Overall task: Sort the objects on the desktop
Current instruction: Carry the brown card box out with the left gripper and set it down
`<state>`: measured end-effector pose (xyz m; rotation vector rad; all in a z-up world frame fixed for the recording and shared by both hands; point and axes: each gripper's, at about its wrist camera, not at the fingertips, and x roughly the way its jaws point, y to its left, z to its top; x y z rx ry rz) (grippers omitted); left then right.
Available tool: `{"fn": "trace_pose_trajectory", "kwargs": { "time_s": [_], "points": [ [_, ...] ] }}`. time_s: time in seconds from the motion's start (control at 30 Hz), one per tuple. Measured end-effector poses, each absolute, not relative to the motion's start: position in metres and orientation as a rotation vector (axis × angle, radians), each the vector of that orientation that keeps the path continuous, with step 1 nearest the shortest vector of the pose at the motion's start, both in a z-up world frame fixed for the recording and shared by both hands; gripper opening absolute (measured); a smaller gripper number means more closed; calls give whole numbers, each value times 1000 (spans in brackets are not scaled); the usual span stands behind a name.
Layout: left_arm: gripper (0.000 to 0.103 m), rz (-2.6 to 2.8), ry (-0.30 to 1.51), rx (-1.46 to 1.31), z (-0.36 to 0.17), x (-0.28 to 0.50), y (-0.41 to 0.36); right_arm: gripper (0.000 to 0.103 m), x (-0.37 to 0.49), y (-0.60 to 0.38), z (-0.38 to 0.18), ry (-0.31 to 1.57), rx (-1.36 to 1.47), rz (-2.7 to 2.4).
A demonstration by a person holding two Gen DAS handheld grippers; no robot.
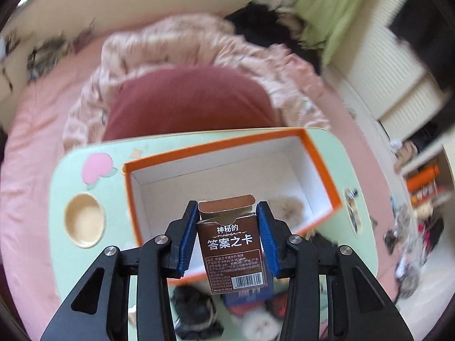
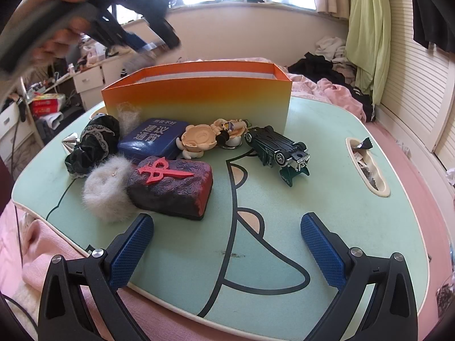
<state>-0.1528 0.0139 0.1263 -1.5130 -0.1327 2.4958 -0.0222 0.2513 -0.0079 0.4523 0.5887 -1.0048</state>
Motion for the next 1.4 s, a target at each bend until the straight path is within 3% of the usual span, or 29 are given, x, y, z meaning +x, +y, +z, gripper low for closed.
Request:
{"fn": "trace_pose_trajectory", "kwargs": {
  "time_s": [0.37,0.5,0.57,0.6,0.63,0.83,0.97,1.1,1.17,1.4],
  "points": [
    [43,2448,128,-1395,78,-78,25,103,-22,250,-8,592,448,-994],
    [44,2548,100,-1273,80,-51,16,103,-22,249,-8,593,447,-990],
    [58,2576,70,-1197,81,-28,8,103,-22,249,-8,593,446,-989],
    [71,2591,54,-1155,81,-14,4,103,-22,249,-8,594,446,-988],
    [75,2616,33,-1105,79,0,-2,103,-22,249,-8,594,445,-987],
    [76,2711,-104,-1102,34,44,-27,103,-23,249,-9,596,443,-980],
    [76,2749,-34,-1131,10,47,-14,103,-23,248,-9,596,441,-976],
    [85,2810,103,-1054,-1,37,4,103,-23,248,-9,597,439,-971],
    [101,2858,58,-1016,-6,30,1,103,-22,248,-9,599,438,-970],
    [103,2868,50,-994,-10,26,-5,103,-25,248,-10,600,431,-965]
  ]
}}
